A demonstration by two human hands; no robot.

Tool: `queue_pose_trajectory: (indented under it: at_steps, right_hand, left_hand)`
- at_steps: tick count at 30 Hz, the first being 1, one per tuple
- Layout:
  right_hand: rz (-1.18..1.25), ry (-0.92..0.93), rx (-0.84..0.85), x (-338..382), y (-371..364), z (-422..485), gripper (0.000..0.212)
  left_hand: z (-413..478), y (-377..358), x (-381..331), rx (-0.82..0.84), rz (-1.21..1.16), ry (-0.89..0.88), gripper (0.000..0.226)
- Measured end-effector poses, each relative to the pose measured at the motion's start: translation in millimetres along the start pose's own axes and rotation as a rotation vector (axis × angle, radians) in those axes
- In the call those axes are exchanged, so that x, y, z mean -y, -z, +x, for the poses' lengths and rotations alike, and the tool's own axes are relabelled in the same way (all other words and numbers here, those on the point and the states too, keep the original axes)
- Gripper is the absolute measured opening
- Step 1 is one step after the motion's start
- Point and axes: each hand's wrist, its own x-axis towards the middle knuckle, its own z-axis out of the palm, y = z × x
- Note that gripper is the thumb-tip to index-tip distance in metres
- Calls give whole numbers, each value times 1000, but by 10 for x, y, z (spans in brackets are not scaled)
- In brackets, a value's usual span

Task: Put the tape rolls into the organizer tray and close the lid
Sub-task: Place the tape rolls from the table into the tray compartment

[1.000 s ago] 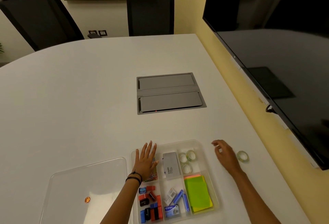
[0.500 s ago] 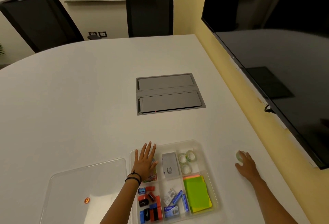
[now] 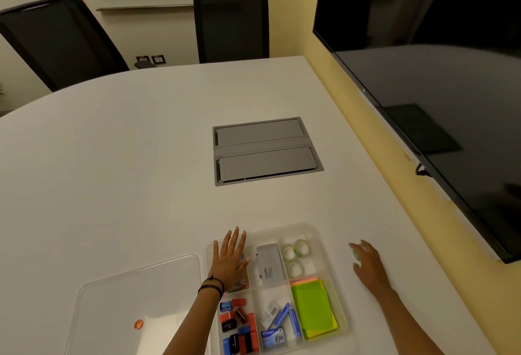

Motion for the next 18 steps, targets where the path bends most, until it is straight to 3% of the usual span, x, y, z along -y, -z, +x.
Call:
queue_pose_trajectory:
  at_steps: [6, 10, 18]
  right_hand:
    - [-134, -42, -71, 61, -107, -91, 54]
    - [-151, -128, -23, 143, -113, -102, 47]
    - [409, -127, 14, 739, -29, 34, 40]
  left_hand:
    - [11, -30, 26, 0, 30, 10, 58]
    - [25, -32, 36, 42, 60, 39, 59]
    - [22, -44, 44, 30, 33, 31, 58]
